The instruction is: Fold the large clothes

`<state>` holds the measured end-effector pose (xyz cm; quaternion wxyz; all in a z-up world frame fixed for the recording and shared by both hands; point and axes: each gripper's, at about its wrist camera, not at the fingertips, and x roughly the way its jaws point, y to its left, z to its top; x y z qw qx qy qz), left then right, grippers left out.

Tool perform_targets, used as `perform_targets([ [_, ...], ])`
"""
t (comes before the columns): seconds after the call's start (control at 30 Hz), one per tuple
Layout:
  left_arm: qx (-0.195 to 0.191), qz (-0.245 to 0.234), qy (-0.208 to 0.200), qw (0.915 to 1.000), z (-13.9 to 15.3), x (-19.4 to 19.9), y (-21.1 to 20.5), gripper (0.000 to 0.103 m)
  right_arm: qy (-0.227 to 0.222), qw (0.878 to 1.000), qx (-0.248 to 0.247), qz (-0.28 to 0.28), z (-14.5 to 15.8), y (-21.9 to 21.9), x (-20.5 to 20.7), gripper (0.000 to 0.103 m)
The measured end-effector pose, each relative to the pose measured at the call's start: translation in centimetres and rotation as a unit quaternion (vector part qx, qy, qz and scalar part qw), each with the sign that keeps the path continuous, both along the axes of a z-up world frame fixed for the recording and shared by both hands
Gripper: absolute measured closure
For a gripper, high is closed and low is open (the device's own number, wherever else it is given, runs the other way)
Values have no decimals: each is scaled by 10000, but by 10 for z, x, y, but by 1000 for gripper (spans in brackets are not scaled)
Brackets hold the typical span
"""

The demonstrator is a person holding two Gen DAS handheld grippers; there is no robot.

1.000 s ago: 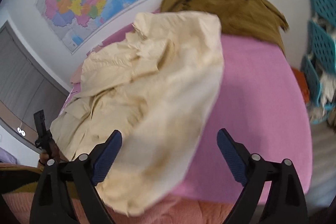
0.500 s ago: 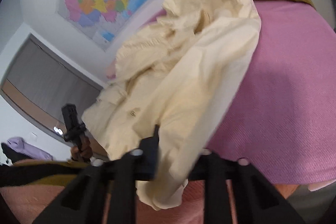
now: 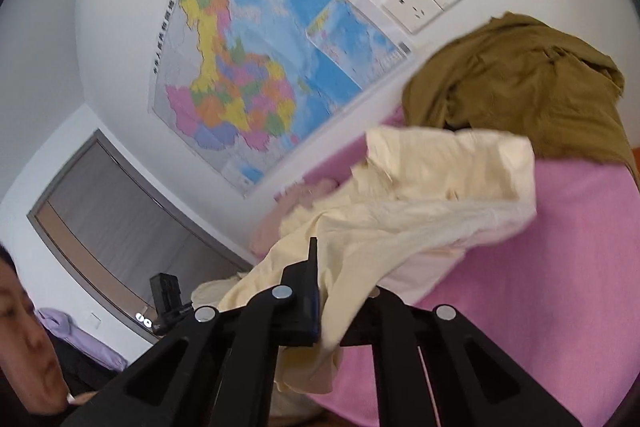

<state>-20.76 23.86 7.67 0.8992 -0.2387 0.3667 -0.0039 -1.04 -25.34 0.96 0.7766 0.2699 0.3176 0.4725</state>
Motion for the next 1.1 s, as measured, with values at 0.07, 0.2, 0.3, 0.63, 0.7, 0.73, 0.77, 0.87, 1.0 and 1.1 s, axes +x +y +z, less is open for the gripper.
perform_targets([
  [0.07, -27, -39, 14, 10000, 7, 14, 6, 91, 96, 9999, 71, -76, 5, 1, 14, 99],
  [0.2, -17, -16, 137, 9999, 17, 44, 21, 91, 325, 9991, 176, -213, 13, 5, 46, 99],
  [0.3, 26, 8, 196, 9998, 27, 68, 30, 91, 447, 9983, 99, -350, 17, 11, 69, 99],
  [0.63, 306, 197, 553, 9978, 33, 139, 48, 90, 1011, 9927, -208, -619, 13, 38, 141, 99],
  [0.7, 348, 235, 636, 9971, 30, 149, 49, 90, 1162, 9905, -269, -686, 8, 43, 155, 99],
  [0.73, 398, 251, 685, 9965, 29, 155, 50, 90, 1187, 9899, -325, -700, 7, 46, 160, 99],
  [0.77, 414, 258, 721, 9962, 28, 159, 52, 90, 1241, 9889, -347, -733, 5, 48, 166, 99],
  [0.87, 469, 322, 806, 9951, 24, 171, 55, 90, 1348, 9870, -397, -776, 1, 55, 180, 99],
  [1.0, 655, 374, 821, 9938, 22, 178, 53, 90, 1420, 9857, -442, -792, -4, 60, 190, 99],
  [1.1, 772, 417, 812, 9928, 19, 182, 52, 90, 1434, 9856, -444, -783, -7, 61, 195, 99],
])
